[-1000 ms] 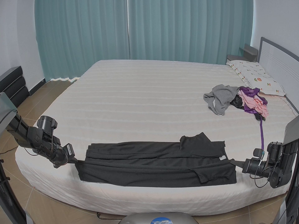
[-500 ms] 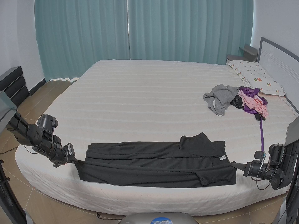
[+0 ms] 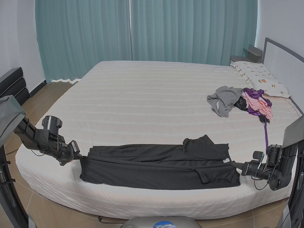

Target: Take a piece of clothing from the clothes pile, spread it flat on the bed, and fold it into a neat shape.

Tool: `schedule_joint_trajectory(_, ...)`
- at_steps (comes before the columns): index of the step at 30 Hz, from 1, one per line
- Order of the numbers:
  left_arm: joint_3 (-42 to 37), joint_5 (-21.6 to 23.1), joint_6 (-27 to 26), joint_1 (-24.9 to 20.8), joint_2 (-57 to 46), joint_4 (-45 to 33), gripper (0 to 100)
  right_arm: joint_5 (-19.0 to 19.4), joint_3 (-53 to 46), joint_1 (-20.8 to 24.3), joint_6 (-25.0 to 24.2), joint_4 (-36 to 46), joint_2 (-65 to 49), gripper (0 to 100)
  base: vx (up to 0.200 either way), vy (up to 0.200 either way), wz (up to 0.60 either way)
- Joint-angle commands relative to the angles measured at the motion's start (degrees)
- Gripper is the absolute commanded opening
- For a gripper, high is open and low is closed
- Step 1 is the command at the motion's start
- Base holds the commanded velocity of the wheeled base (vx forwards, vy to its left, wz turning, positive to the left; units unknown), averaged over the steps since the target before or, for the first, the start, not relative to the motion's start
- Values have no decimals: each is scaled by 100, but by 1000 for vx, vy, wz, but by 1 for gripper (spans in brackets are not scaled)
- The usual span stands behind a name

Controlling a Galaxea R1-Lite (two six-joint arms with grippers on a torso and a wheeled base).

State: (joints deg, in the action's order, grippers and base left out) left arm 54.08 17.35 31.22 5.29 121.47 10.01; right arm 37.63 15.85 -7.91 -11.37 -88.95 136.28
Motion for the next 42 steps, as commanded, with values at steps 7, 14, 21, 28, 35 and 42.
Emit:
schedule_joint_trajectory(7, 147, -320, 24, -134, 597, 45, 0, -28, 314, 114, -5, -43, 399, 0, 0, 0, 0)
schedule_joint_trajectory(14, 244, -460, 42, -248, 720, 107, 0, -169, 472, 132, -5, -34, 531, 0, 0, 0, 0)
schedule_joint_trajectory(21, 244, -469, 438, -257, 791, 616, 0, -336, 621, 185, -5, -78, 646, 0, 0, 0, 0)
schedule_joint_trajectory(28, 182, -469, 482, -257, 738, 669, 0, -379, 674, 167, -392, -78, 531, 0, 0, 0, 0)
schedule_joint_trajectory(35, 182, -513, 464, -301, 791, 669, 0, -379, 648, 194, -392, -78, 566, 0, 0, 0, 0)
schedule_joint_trajectory(42, 165, -539, 464, -345, 791, 660, 100, -379, 604, 202, -374, -78, 681, 100, 0, 0, 0)
